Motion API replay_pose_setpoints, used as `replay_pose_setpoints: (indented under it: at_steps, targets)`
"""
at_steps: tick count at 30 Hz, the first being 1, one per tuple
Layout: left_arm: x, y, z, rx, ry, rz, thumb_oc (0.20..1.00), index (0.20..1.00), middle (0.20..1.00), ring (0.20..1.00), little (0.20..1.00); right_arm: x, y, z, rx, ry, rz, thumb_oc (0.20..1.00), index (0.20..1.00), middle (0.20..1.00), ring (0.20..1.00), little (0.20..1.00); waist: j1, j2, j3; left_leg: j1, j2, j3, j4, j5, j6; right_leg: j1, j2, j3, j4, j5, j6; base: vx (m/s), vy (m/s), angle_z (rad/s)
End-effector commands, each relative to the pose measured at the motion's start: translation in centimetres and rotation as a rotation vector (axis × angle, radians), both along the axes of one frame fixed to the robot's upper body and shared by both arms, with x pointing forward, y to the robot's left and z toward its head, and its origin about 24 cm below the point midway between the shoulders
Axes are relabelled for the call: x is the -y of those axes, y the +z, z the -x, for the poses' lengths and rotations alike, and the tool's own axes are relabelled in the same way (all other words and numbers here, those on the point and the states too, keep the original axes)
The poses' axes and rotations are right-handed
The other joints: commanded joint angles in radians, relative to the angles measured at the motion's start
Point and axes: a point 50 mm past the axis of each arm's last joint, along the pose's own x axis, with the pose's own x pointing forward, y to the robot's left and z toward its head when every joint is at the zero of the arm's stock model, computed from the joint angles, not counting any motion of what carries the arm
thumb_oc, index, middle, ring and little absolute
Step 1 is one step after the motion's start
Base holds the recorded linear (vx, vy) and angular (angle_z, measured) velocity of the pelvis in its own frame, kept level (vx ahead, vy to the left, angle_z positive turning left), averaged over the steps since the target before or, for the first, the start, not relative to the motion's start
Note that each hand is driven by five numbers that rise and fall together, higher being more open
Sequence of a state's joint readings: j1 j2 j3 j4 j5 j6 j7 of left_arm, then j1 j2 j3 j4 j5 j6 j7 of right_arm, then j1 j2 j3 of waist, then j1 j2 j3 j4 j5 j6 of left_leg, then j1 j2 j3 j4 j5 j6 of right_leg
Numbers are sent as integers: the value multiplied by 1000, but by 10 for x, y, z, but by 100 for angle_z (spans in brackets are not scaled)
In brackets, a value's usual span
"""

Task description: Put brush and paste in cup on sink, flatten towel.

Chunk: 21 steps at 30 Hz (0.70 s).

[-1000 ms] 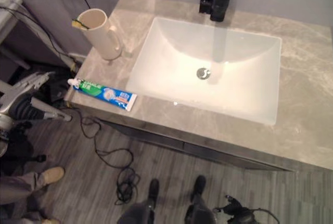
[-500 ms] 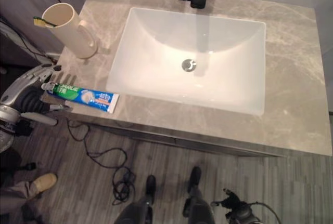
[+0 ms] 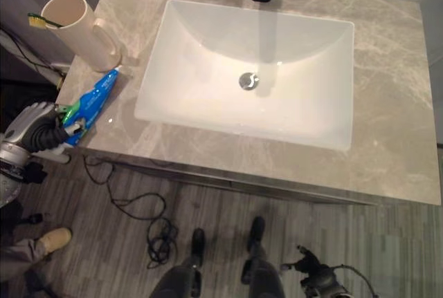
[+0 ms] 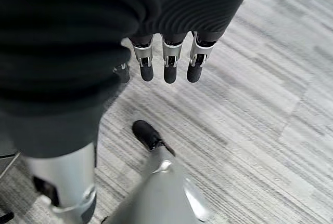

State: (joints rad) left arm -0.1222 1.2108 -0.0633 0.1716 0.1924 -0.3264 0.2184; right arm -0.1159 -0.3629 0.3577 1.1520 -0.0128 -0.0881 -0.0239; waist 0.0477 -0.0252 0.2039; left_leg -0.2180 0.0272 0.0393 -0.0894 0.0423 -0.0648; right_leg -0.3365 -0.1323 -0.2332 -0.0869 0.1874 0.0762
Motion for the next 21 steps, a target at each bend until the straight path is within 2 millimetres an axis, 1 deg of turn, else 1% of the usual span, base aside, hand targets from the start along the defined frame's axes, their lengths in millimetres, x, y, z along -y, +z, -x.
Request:
replay_pose_setpoints:
  at_steps: [1, 6, 7, 8, 12, 13, 14, 18, 19, 21]
  targets:
    - [0, -12, 2, -57, -8, -155, 200, 200, 200, 200, 200, 1, -6, 16, -37, 0, 17, 1000, 1000, 1000, 1000, 1000, -4, -27, -46, -52, 12, -25, 2, 40, -29, 134, -112, 37, 0, -13, 151, 55, -9, -3]
    - [6, -14, 4, -41, -34, -210, 200, 200, 200, 200, 200, 3, -12, 32, -82, -30, 14, 1000, 1000, 1000, 1000, 1000, -12, -26, -74, -7, 20, -10, 2, 25, -31, 164, -110, 51, 0, -24, 149, 56, -10, -6]
    - [12, -10, 4, -16, -64, -239, 200, 200, 200, 200, 200, 6, -14, 41, -108, -49, 21, 1000, 1000, 1000, 1000, 1000, -15, -23, -85, 9, 24, -5, 2, 20, -32, 175, -108, 55, 0, -31, 148, 38, -22, -14]
    - [12, -10, 4, -16, -64, -240, 200, 200, 200, 200, 200, 6, -14, 42, -108, -50, 21, 1000, 1000, 1000, 1000, 1000, -14, -23, -84, 10, 24, -5, 2, 20, -32, 176, -108, 55, 0, -32, 147, 41, -14, -19]
    - [22, 0, 5, 41, -105, -289, 200, 200, 200, 200, 200, 11, -19, 61, -171, -97, 33, 1000, 1000, 1000, 1000, 1000, -23, -18, -109, 41, 31, 7, 2, 11, -36, 197, -105, 60, 0, -44, 145, 14, -8, -5]
    - [22, 0, 5, 41, -105, -289, 200, 200, 200, 200, 200, 11, -19, 61, -171, -97, 33, 1000, 1000, 1000, 1000, 1000, -22, -18, -108, 42, 32, 7, 2, 11, -36, 198, -105, 60, 0, -44, 145, 22, -22, -5]
    - [26, 5, 6, 66, -123, -310, 200, 200, 200, 200, 200, 13, -20, 69, -197, -118, 35, 1000, 1000, 1000, 1000, 1000, -25, -16, -121, 57, 35, 15, 2, 7, -38, 207, -102, 67, 0, -48, 143, 34, -26, -6]
    - [34, 18, 7, 128, -153, -384, 200, 200, 200, 200, 200, 18, -22, 84, -238, -164, 37, 1000, 1000, 1000, 1000, 1000, -35, -13, -148, 92, 43, 27, 2, -3, -41, 230, -96, 77, 0, -59, 141, 40, -27, -14]
    - [36, 25, 7, 160, -155, -421, 200, 200, 200, 200, 200, 21, -23, 91, -253, -190, 34, 1000, 1000, 1000, 1000, 1000, -41, -11, -163, 108, 46, 34, 2, -6, -43, 240, -93, 82, 0, -63, 140, 27, -29, -9]
    - [35, 26, 7, 173, -153, -437, 200, 200, 200, 200, 200, 22, -23, 93, -254, -212, 32, 1000, 1000, 1000, 1000, 1000, -44, -11, -168, 115, 48, 38, 2, -7, -44, 245, -92, 83, 0, -65, 139, 14, -17, -6]
